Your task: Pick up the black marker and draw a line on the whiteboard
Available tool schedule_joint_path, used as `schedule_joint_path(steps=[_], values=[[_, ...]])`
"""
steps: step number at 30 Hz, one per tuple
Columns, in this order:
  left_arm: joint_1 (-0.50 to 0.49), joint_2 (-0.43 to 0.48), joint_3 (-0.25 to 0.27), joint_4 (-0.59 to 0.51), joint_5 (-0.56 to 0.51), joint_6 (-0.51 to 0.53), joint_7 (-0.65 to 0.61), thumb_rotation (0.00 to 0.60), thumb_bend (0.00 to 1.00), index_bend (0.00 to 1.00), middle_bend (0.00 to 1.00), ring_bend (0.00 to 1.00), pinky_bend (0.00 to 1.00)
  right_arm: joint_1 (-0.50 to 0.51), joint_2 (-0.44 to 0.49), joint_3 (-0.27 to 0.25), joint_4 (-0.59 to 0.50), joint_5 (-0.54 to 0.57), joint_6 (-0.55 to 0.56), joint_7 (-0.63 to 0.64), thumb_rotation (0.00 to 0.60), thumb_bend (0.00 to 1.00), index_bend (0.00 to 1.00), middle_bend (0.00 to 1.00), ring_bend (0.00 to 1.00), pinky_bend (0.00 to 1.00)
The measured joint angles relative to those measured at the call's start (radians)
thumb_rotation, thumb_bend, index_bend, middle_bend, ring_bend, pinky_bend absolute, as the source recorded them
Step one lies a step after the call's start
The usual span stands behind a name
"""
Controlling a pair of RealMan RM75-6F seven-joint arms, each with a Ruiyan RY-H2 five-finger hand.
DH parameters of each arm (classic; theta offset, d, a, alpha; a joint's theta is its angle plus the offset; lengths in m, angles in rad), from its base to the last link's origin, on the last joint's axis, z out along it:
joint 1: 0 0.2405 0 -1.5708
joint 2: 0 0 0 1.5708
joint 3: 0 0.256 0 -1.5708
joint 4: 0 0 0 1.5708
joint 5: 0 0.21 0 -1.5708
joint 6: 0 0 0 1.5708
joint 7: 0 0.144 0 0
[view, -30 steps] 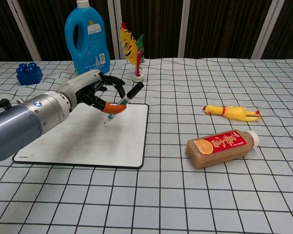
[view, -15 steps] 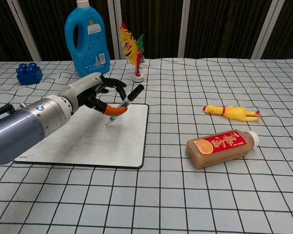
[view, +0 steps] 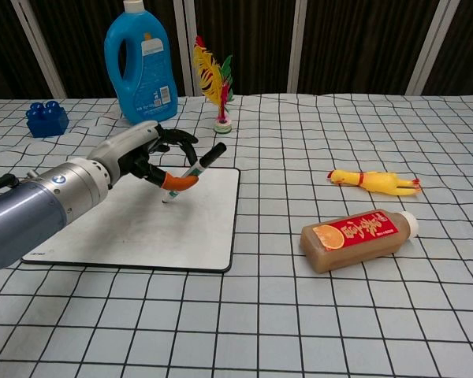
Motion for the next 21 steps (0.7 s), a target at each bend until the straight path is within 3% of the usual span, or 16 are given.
schedule_joint_path(steps=[13,21], values=[[0.006,0.004,0.034,0.149,0.076,0.04,-0.046,0.6,0.53,0.66,0.12,0.0,0.0,-0.003,0.0,-0.001,-0.001,-0.003,0.005,0.001,0.6,0.35,0.0,0.0,0.0,0.0],[0.032,0.038,-0.002,0.078,0.076,0.089,-0.149,0.6,0.53,0.66,0.12,0.0,0.0,-0.004,0.002,-0.001,-0.001,-0.007,0.008,0.004,0.6,0.35,0.0,0.0,0.0,0.0]])
